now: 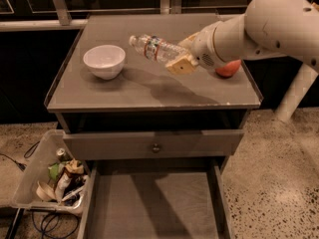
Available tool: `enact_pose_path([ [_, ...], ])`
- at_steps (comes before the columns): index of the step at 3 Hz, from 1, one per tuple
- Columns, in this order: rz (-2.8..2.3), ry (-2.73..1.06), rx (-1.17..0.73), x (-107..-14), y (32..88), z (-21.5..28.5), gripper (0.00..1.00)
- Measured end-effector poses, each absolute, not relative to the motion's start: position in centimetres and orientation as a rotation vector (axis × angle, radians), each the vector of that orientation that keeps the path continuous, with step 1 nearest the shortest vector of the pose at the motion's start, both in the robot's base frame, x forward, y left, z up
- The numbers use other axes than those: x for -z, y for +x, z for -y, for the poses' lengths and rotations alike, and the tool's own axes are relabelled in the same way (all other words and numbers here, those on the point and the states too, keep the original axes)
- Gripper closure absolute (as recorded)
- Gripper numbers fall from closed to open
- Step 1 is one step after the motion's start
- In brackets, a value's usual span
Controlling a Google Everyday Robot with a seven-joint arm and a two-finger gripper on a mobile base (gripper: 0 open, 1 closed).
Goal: Pick water bottle from middle drawer and place on counter
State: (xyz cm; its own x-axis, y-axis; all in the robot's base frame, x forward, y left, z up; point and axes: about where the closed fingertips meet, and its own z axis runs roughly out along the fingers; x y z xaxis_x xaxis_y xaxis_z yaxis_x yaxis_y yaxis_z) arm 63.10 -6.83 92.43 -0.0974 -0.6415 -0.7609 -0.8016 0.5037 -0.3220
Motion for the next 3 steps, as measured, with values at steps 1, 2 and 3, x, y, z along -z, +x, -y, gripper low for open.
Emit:
enact_pose_path([
  [1, -1.881, -1.120, -0.231, -90.4, 64.1, 7.8, 1.00],
  [2, -1.932, -1.068, -0.255, -88.5, 64.8, 8.4, 1.00],
  [3, -1.959, -1.039, -0.283, -87.2, 65.4, 8.2, 1.00],
])
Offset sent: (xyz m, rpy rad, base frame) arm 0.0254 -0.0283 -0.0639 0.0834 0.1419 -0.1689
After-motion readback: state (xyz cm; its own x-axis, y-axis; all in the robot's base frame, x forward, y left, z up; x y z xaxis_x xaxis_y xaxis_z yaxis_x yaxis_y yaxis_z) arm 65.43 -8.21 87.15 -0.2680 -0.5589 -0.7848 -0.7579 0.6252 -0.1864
